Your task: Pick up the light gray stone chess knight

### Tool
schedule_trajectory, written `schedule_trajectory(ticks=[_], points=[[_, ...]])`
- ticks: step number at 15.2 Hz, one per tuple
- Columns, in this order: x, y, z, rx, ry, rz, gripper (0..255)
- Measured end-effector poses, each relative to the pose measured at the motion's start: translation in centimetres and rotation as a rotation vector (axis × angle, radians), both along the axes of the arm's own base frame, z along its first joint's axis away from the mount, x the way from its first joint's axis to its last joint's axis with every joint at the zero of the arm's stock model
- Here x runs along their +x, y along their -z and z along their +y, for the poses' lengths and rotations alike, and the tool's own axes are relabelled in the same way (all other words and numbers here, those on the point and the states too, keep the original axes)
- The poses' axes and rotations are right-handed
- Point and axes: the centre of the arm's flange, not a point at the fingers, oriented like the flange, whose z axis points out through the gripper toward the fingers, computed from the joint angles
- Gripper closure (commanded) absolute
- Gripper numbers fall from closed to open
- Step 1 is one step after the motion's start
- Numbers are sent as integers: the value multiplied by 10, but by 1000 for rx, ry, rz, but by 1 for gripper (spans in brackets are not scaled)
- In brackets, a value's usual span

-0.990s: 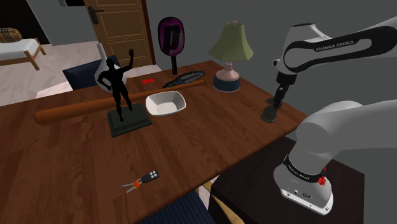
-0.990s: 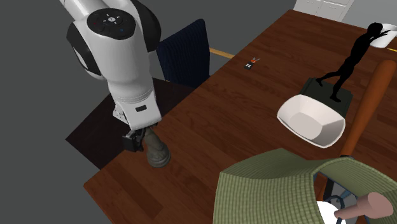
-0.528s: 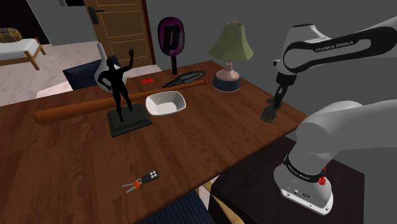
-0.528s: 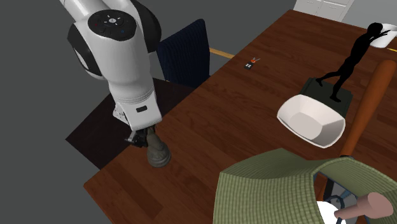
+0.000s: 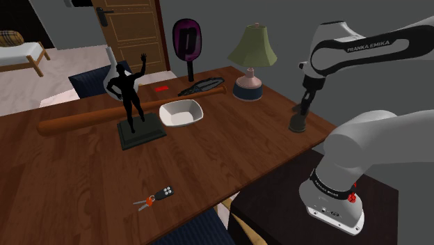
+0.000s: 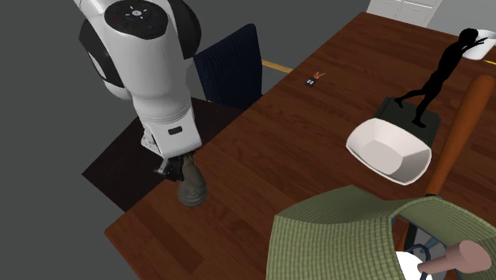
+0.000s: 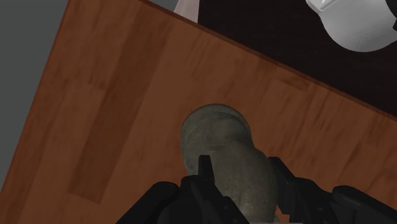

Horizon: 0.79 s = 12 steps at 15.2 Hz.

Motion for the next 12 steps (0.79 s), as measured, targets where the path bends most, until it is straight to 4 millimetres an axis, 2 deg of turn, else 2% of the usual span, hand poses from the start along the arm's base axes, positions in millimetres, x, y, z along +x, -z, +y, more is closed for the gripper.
schedule_trajectory(ticks=[12], points=[[-1,-61,0,0,0,0,255]])
